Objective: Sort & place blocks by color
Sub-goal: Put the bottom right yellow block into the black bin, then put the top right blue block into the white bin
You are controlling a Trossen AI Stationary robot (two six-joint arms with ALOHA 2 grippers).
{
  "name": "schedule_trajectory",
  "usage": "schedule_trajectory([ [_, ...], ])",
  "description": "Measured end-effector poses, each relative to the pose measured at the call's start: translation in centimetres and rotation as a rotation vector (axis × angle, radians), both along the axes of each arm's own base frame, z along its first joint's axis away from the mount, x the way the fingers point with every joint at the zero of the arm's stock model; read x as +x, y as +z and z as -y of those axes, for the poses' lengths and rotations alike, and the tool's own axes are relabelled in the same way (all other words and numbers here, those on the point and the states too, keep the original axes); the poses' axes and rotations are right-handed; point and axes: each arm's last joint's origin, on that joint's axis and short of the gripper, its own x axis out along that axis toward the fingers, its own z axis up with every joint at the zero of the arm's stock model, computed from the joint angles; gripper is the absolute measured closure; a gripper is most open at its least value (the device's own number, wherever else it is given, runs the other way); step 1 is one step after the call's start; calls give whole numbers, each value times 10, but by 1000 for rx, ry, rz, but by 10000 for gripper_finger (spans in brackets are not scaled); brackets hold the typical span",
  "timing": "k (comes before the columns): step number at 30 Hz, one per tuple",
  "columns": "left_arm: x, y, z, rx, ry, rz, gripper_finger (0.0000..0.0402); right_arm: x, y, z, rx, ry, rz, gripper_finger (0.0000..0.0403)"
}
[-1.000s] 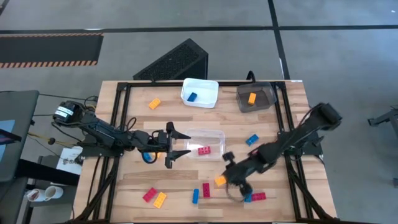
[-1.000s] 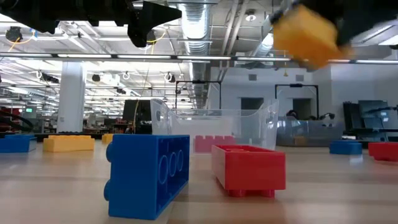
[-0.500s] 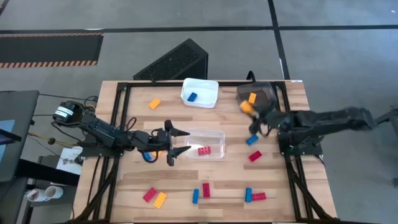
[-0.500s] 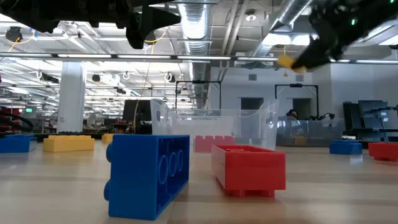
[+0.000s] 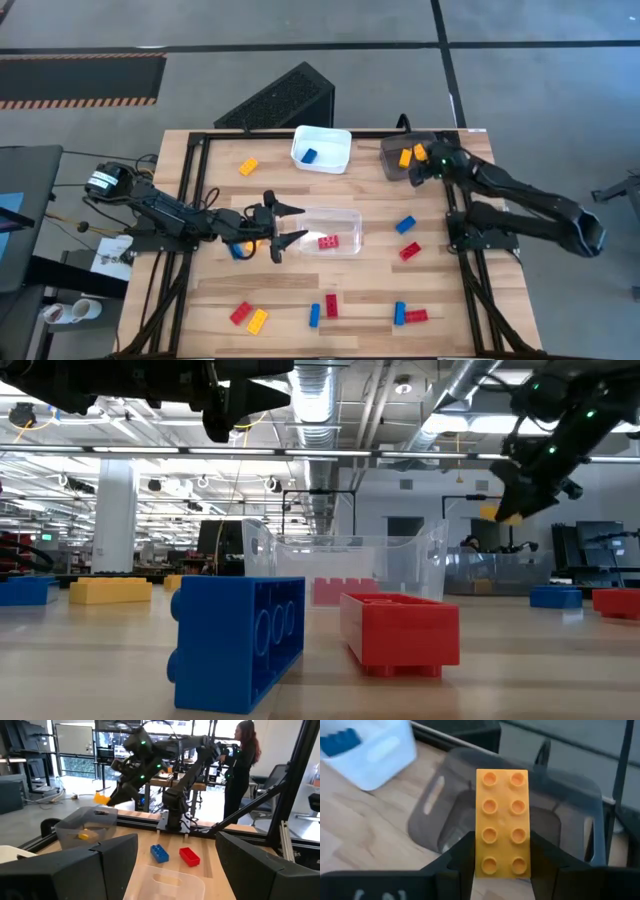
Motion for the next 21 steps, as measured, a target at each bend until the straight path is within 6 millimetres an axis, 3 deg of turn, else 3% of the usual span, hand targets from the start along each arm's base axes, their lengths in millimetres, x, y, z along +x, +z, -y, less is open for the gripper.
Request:
schedule_trajectory([
  [5,0,0,0,5,0,-1,145,1,-11,21,68,-36,-22,211],
  [13,0,0,0,6,-2,-3,145,8,-28,44,108,-79,-57,200],
  [21,0,-3,0,4,-3,-26,145,11,-33,46,131,-10,-84,159],
])
